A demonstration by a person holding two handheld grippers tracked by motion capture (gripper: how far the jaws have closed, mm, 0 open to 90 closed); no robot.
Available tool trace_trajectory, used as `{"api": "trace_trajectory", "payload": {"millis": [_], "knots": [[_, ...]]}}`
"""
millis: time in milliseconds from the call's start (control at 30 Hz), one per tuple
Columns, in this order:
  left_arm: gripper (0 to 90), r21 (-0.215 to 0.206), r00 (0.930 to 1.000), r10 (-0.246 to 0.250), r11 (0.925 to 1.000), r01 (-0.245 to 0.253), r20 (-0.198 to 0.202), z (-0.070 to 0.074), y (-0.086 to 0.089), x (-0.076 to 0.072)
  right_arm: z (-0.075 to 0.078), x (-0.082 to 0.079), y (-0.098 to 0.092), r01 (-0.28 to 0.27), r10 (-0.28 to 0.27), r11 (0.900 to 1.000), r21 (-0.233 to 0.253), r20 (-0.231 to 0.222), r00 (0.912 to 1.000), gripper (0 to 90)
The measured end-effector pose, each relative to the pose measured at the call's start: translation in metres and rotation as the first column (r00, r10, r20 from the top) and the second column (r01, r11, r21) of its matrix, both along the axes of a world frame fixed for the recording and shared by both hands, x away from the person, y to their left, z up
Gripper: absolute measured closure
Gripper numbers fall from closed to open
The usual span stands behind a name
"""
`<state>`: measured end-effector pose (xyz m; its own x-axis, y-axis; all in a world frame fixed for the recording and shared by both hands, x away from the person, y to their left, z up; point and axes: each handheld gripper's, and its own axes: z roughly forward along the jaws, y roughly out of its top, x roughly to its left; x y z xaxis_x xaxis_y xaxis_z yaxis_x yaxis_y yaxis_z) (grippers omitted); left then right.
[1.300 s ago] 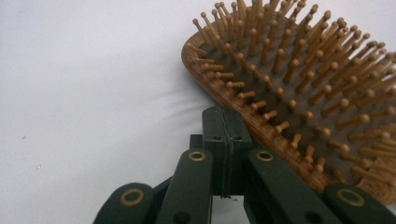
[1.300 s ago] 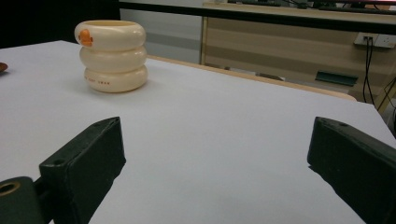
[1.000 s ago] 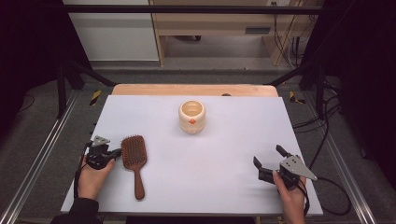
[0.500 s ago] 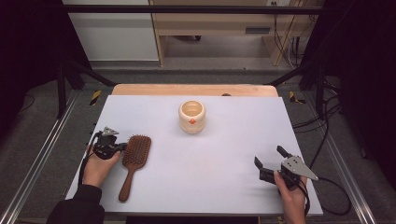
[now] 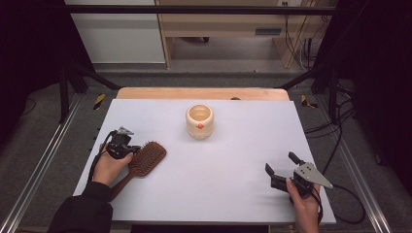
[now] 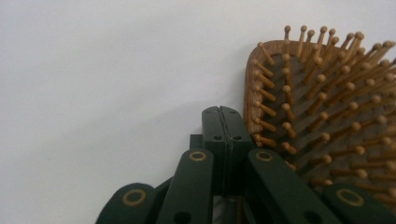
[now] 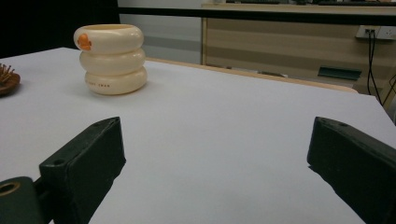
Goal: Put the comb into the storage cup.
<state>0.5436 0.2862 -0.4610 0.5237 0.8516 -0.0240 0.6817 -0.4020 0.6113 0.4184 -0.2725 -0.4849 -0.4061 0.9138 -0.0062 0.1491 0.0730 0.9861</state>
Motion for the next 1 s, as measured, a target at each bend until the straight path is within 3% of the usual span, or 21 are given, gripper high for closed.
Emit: {"api": "trace_trajectory", "payload": {"millis": [100,400,567,667,767,833,900,967,1000], "knots": [[90.0,0.015,0.9999,-0.005,0.9999,0.004,0.013,0.002,-0.002,0.001,0.000,0.000,-0.001,0.004,-0.004,1.000,0.004,0.002,1.0000,4.2],[90.0,-0.046,0.9912,0.052,0.9978,-0.047,0.122,0.023,0.021,-0.017,0.002,0.000,0.001,0.004,-0.004,1.000,-0.003,0.012,0.9999,4.2],[90.0,-0.061,0.9817,0.078,0.9958,-0.068,0.174,0.036,0.037,-0.040,0.002,-0.001,0.002,0.006,-0.006,1.000,-0.002,0.010,0.9999,4.0],[86.7,-0.099,0.9725,0.096,0.9922,-0.076,0.212,0.041,0.043,-0.054,0.002,0.000,0.002,0.010,-0.010,1.000,-0.007,0.010,0.9999,4.1],[79.1,-0.129,0.9602,0.125,0.9870,-0.095,0.250,0.039,0.047,-0.066,0.001,0.000,0.003,0.012,-0.011,1.000,-0.015,0.009,0.9999,4.1],[70.6,-0.141,0.9561,0.133,0.9851,-0.099,0.261,0.035,0.048,-0.072,0.001,0.000,0.004,0.009,-0.009,1.000,-0.021,0.010,0.9999,4.0],[64.0,-0.155,0.9465,0.139,0.9831,-0.097,0.291,0.030,0.048,-0.076,0.001,0.000,0.004,0.009,-0.009,1.000,-0.027,0.009,0.9999,4.0],[55.2,-0.162,0.9507,0.126,0.9834,-0.082,0.284,0.029,0.049,-0.076,0.001,0.001,0.005,0.008,-0.008,0.999,-0.033,0.010,0.9999,4.1],[50.5,-0.172,0.9484,0.136,0.9811,-0.088,0.287,0.029,0.050,-0.077,0.000,0.001,0.005,0.007,-0.007,0.999,-0.034,0.008,0.9999,4.1]]}}
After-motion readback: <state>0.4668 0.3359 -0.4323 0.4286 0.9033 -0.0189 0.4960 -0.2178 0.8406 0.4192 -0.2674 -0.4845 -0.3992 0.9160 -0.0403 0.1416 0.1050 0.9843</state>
